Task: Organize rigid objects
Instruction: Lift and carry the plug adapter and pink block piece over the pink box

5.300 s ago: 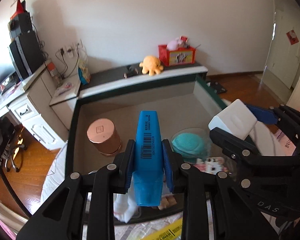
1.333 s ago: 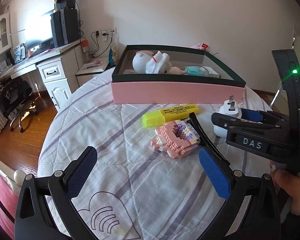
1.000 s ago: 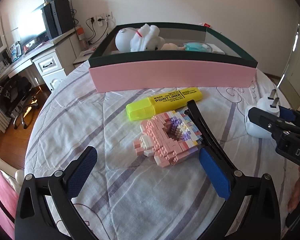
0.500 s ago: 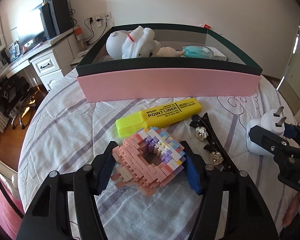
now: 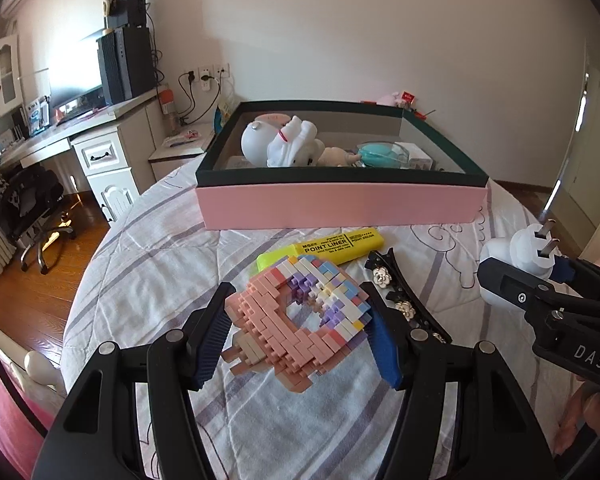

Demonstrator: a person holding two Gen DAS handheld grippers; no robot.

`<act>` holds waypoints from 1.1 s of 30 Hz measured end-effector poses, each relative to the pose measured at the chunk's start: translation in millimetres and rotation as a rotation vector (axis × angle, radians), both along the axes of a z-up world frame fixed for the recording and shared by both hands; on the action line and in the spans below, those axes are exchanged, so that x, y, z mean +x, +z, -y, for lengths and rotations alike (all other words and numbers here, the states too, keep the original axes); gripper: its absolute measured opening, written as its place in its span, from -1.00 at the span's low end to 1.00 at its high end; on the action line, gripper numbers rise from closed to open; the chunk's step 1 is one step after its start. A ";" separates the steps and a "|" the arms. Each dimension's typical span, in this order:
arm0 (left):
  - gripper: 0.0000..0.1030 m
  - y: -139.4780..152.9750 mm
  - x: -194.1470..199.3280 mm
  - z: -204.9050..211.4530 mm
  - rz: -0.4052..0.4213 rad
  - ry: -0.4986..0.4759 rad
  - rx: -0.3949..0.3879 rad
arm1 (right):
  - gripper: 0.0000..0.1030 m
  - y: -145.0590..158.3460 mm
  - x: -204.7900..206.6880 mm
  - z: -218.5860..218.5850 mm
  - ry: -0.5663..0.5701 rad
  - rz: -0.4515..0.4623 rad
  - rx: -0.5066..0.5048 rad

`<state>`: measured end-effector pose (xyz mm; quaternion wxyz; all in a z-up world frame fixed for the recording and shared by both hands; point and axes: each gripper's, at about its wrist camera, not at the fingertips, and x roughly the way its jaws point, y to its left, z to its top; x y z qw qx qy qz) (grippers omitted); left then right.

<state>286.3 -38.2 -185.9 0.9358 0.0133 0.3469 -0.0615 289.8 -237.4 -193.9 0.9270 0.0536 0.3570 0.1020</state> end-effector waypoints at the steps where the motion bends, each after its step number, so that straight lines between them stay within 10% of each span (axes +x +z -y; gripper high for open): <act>1: 0.23 4.9 -5.2 -1.4 0.015 0.001 -0.002 | 0.34 5.6 -6.1 -3.4 -0.003 0.023 -0.001; 11: 0.23 65.3 -66.8 -12.8 0.236 0.036 -0.014 | 0.31 71.9 -75.1 -38.1 -0.004 0.311 -0.061; 33: 0.23 125.9 -129.2 -23.8 0.433 0.070 -0.014 | 0.31 126.6 -134.6 -63.2 -0.002 0.485 -0.100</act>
